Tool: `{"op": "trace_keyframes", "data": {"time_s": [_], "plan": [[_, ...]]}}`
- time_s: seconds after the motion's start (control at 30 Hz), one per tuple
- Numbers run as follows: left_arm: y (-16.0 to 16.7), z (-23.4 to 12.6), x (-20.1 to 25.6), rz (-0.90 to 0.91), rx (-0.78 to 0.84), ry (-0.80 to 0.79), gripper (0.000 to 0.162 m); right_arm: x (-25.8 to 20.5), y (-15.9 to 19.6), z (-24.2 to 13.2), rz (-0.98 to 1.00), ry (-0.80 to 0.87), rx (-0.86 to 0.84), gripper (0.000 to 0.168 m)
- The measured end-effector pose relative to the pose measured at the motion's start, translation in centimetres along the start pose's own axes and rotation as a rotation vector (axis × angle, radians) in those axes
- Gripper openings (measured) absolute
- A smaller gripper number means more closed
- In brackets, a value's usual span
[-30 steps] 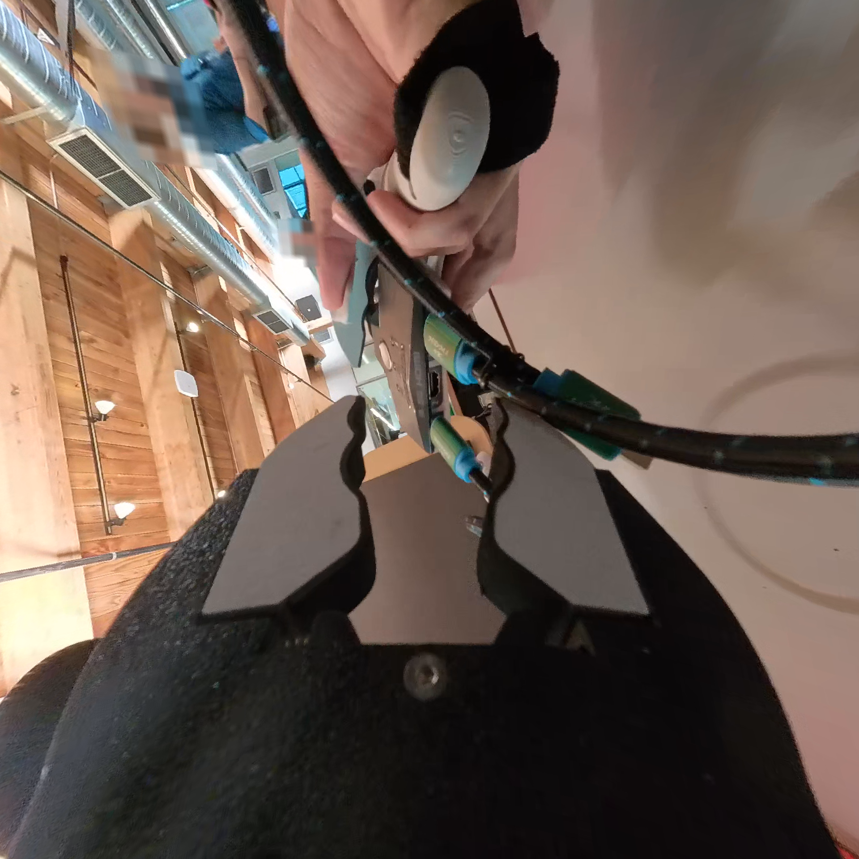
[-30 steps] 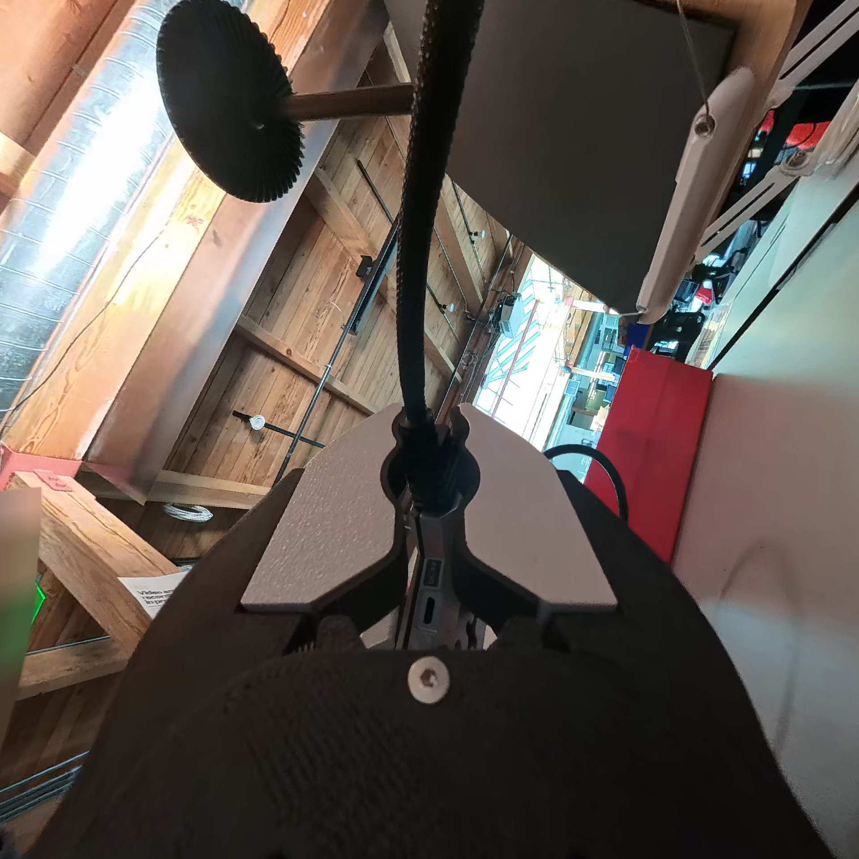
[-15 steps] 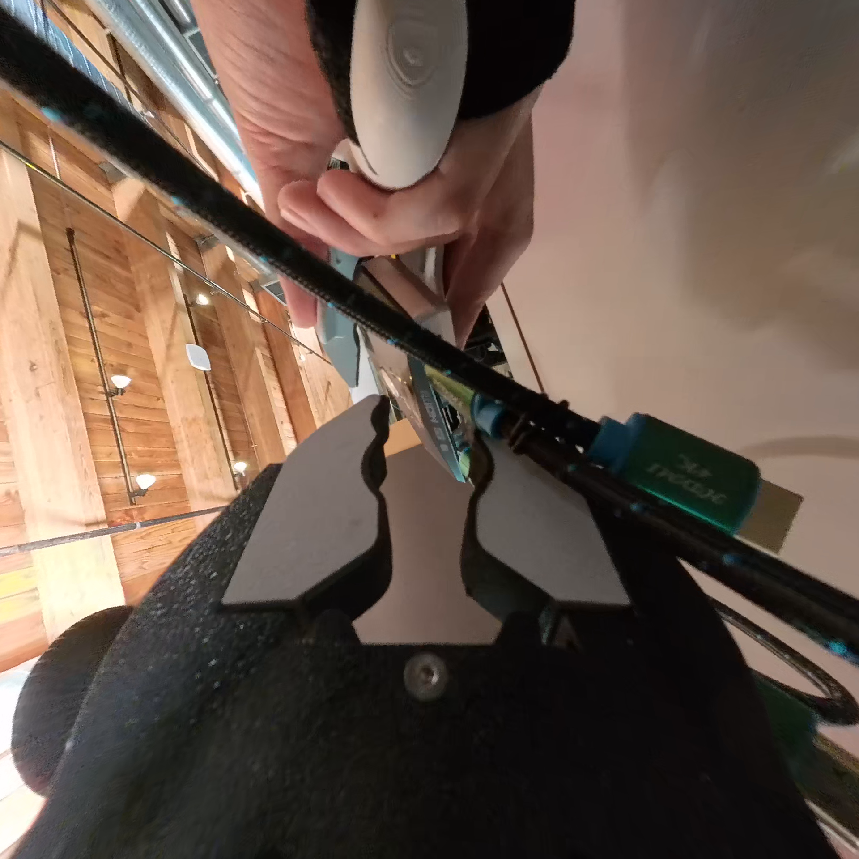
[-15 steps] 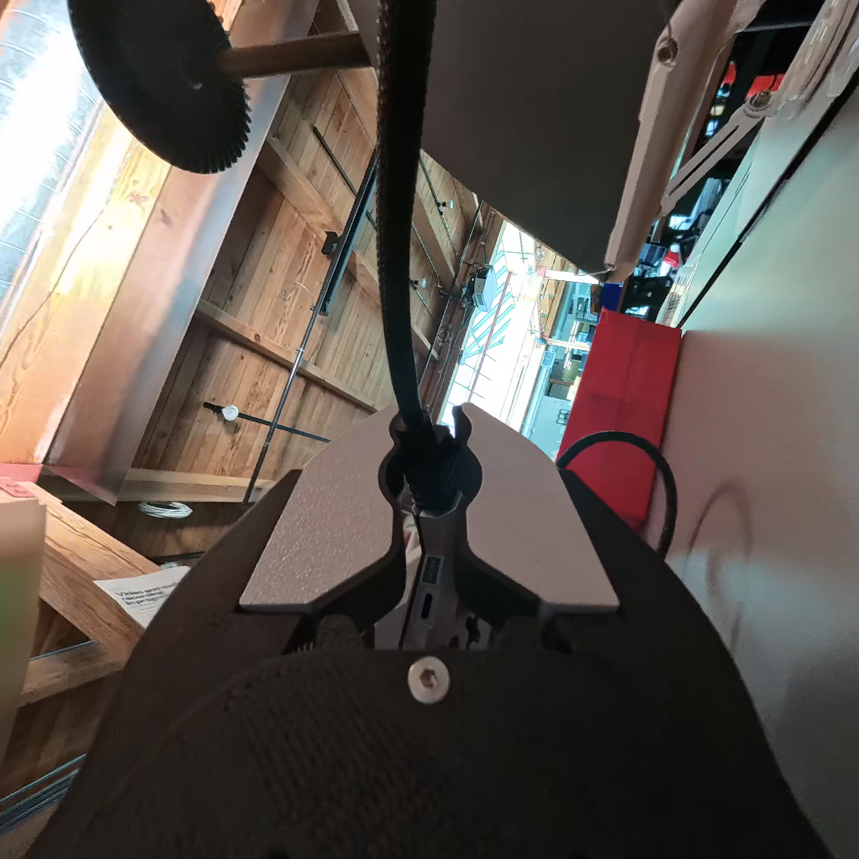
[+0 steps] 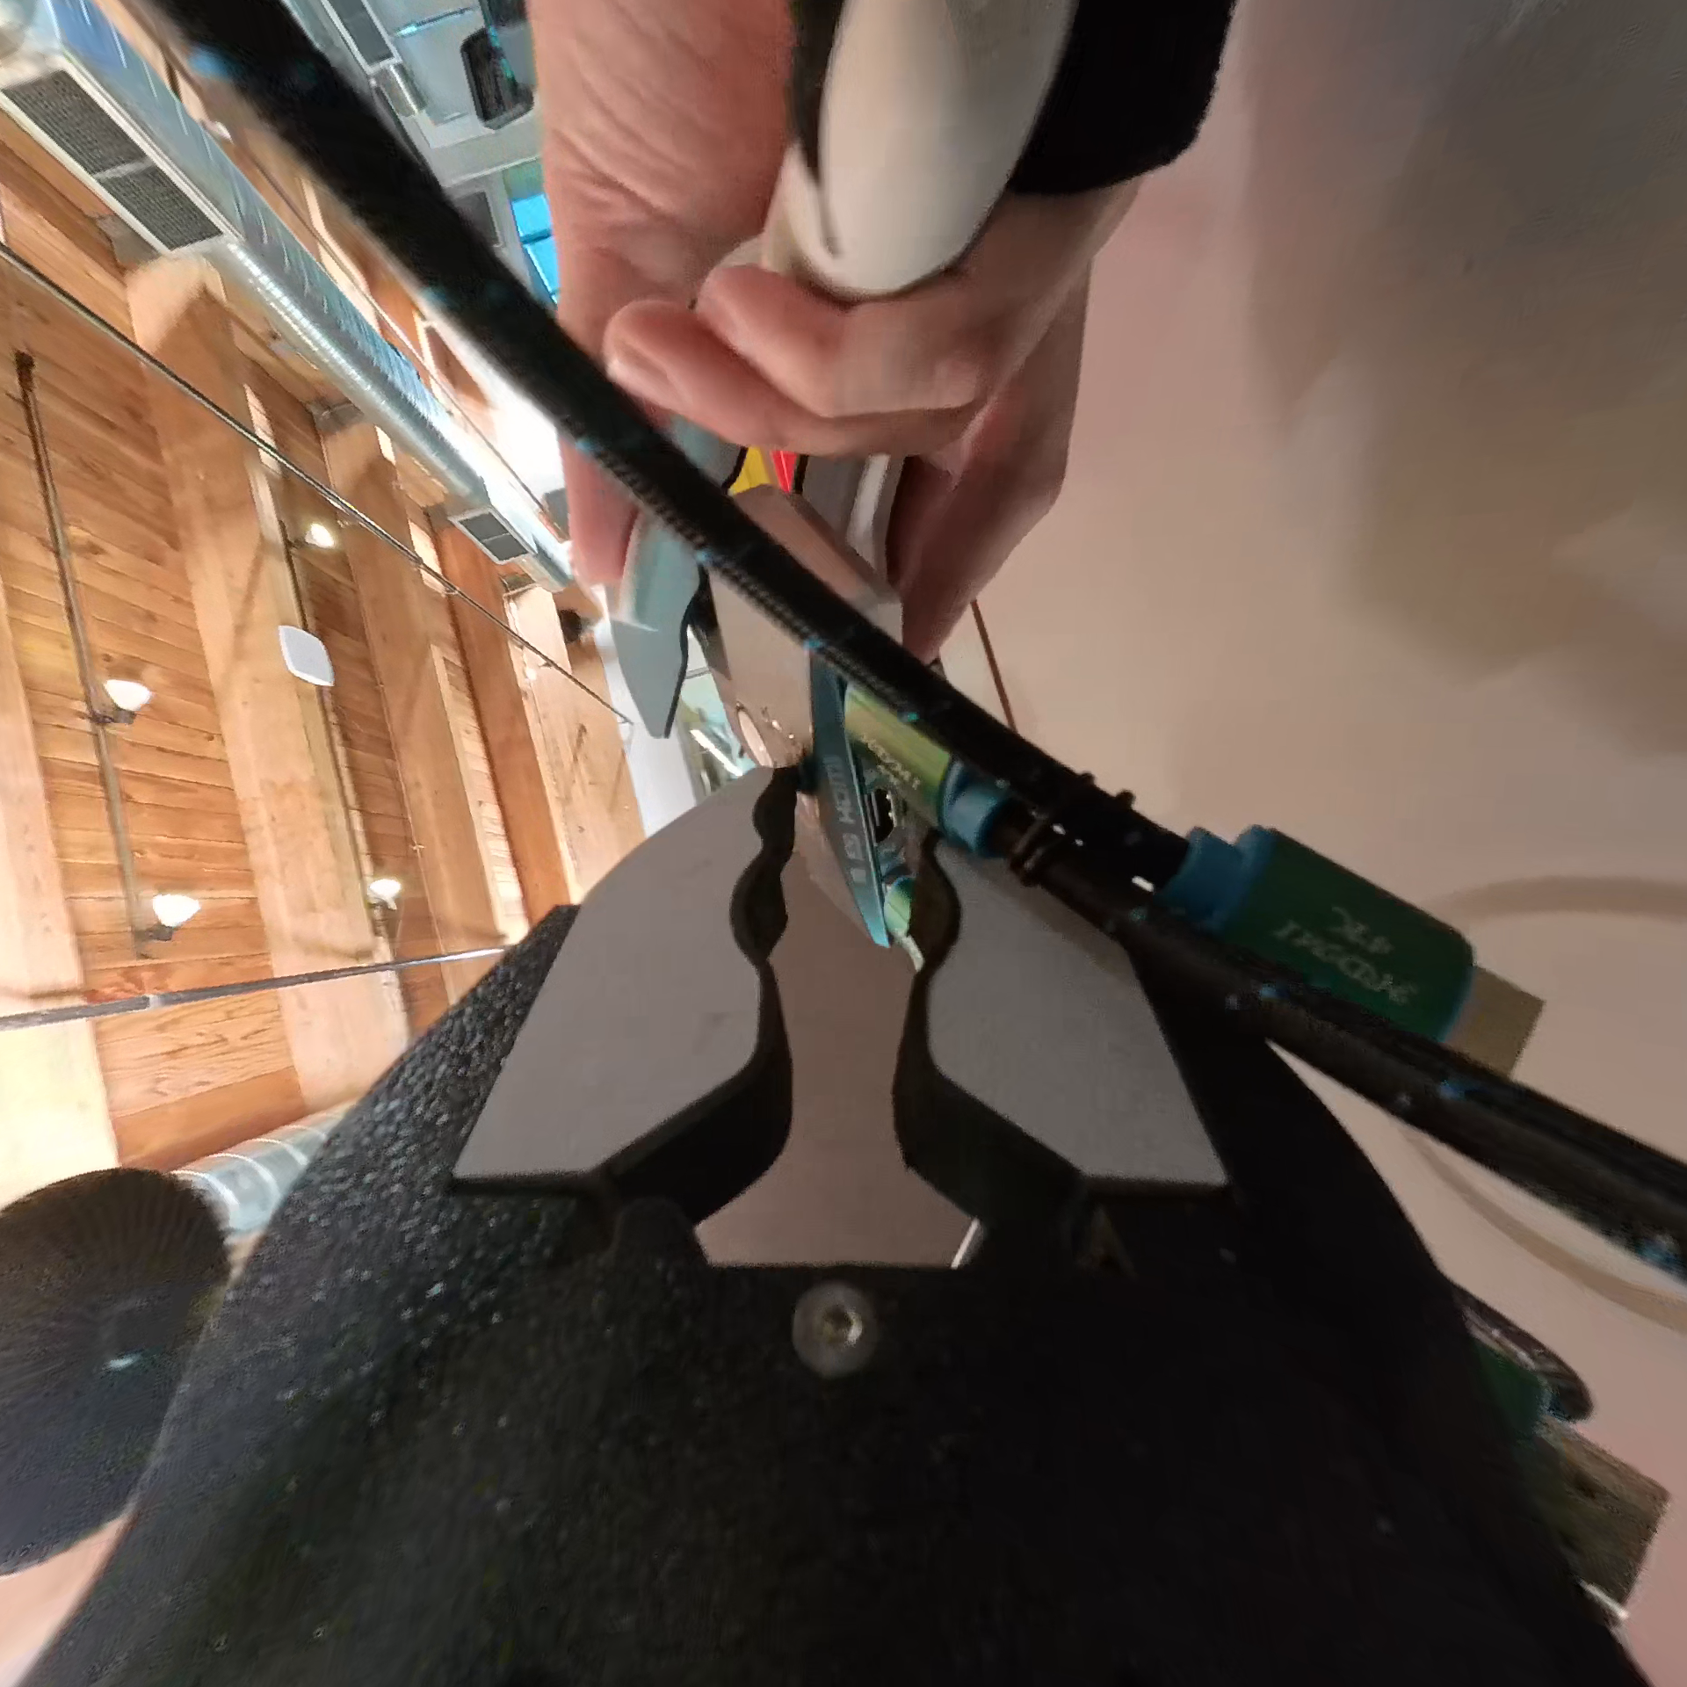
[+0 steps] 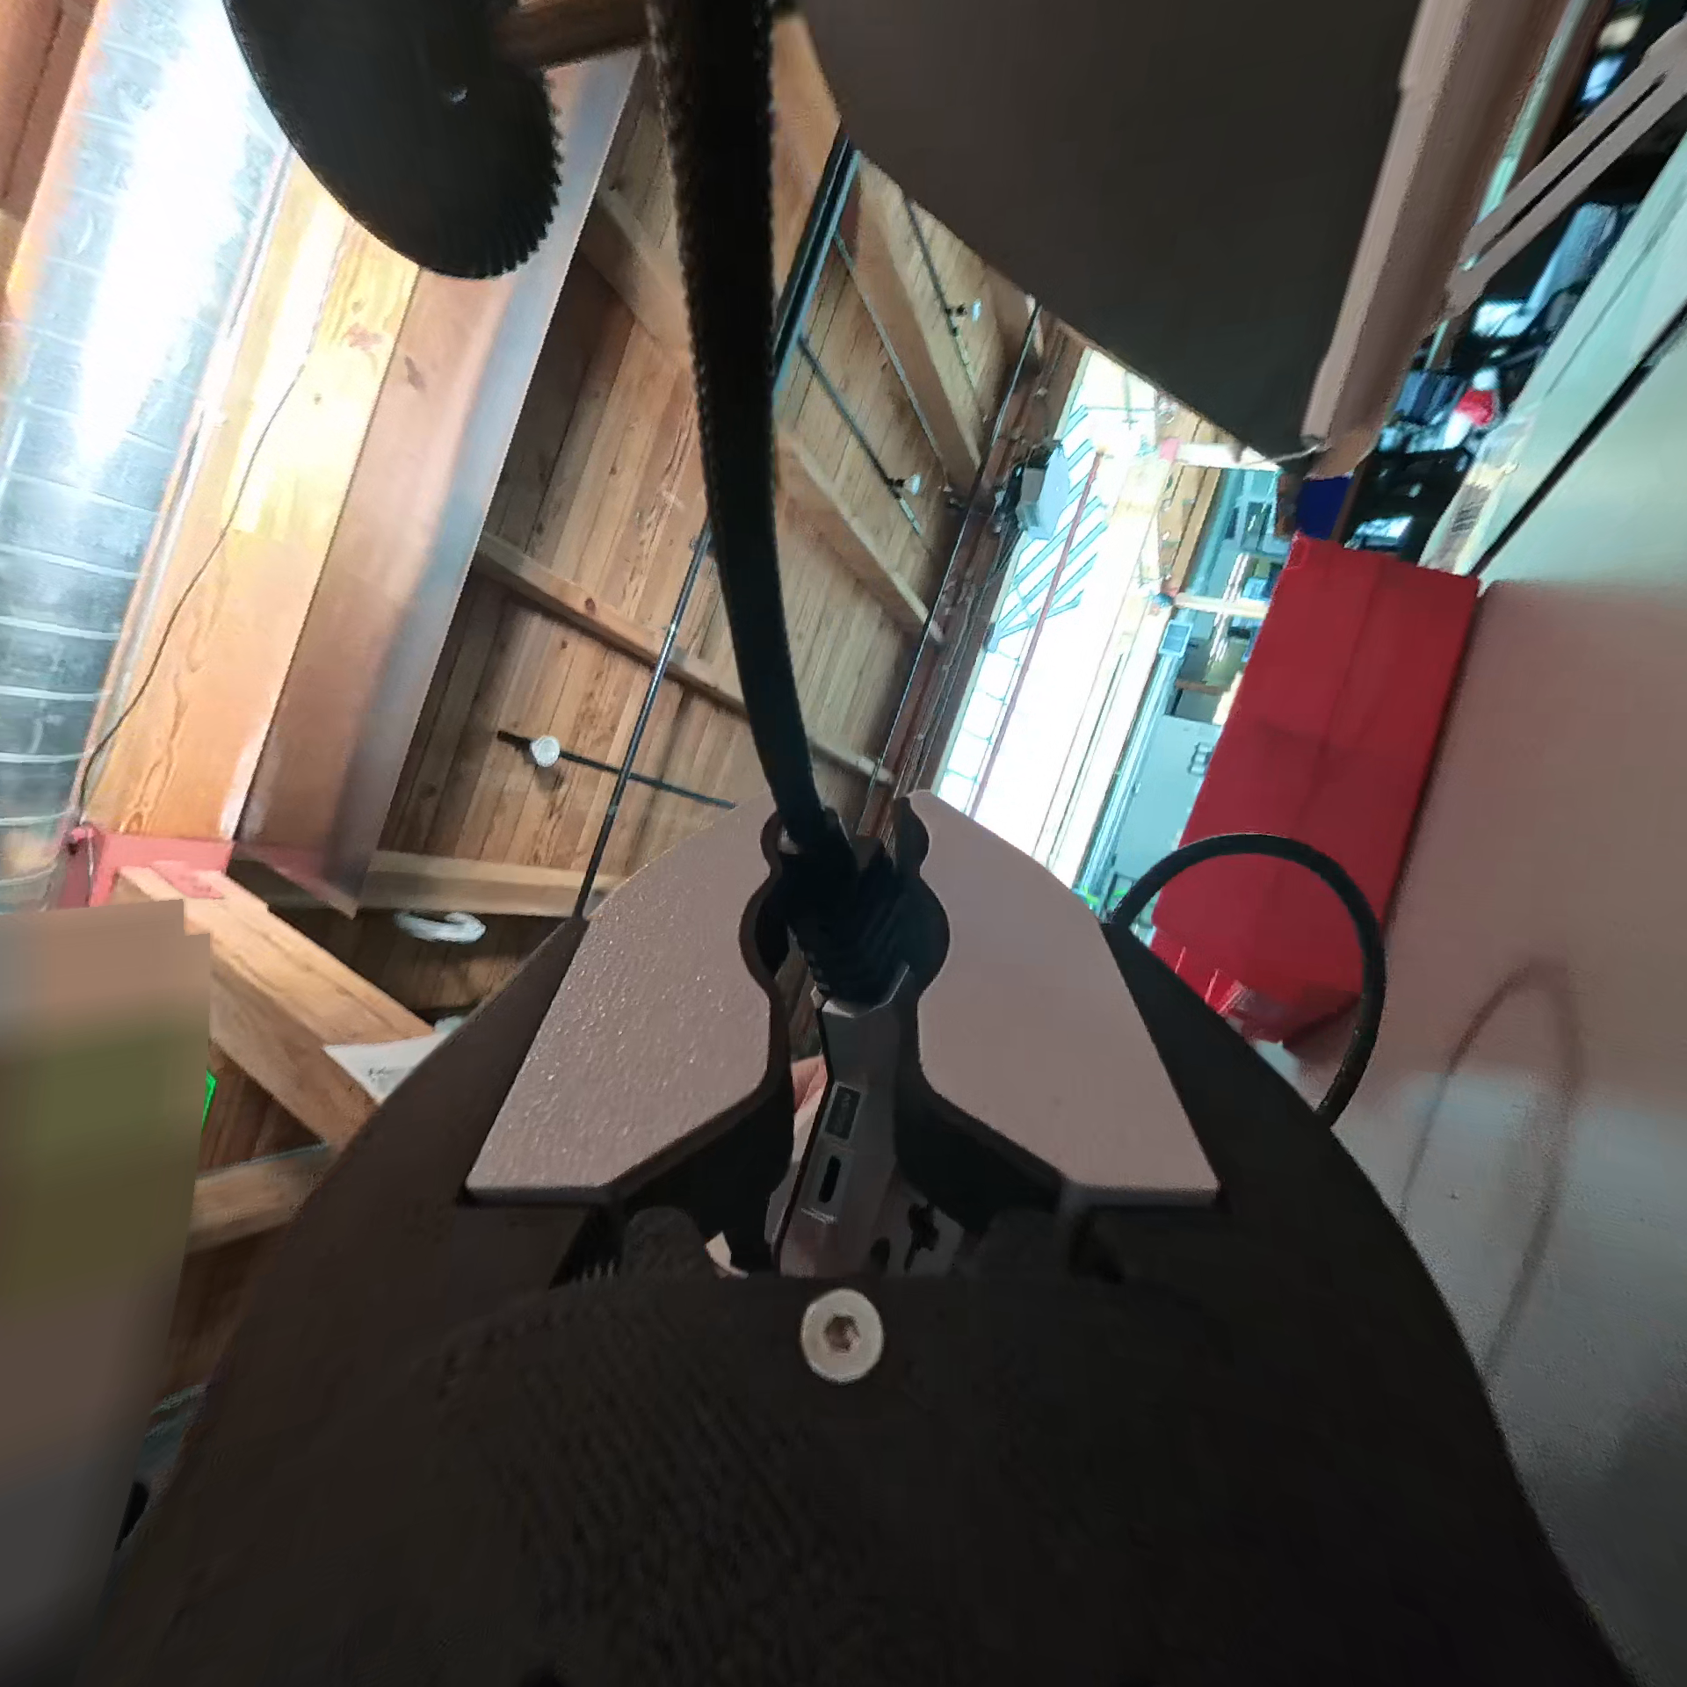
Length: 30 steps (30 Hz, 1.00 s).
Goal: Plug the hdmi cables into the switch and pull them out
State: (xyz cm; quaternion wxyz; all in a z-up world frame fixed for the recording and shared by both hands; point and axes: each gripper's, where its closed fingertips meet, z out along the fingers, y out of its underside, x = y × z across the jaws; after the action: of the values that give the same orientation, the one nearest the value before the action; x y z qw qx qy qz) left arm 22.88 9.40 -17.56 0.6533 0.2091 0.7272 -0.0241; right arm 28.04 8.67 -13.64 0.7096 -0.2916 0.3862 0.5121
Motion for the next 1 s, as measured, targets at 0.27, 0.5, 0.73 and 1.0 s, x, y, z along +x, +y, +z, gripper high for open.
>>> {"op": "trace_keyframes", "data": {"time_s": [0.27, 0.5, 0.73, 1.0], "plan": [[0.8, -2.6, -3.0, -0.161, 0.157, 0.166, 0.022, -1.5, 4.5, -0.2, -0.547, -0.020, -0.436, 0.072], [-1.7, -6.2, -5.1, -0.161, 0.382, 0.272, 0.022, -6.4, 6.9, -1.8, -0.646, -0.343, -0.553, 0.063], [-2.7, -7.7, -5.6, -0.203, 0.464, 0.351, 0.023, -6.7, 10.1, -3.6, -0.770, -0.462, -0.713, 0.050], [-2.7, -7.9, -5.4, -0.171, 0.464, 0.371, 0.023, -6.5, 10.4, -3.3, -0.875, -0.445, -0.729, 0.037]]}}
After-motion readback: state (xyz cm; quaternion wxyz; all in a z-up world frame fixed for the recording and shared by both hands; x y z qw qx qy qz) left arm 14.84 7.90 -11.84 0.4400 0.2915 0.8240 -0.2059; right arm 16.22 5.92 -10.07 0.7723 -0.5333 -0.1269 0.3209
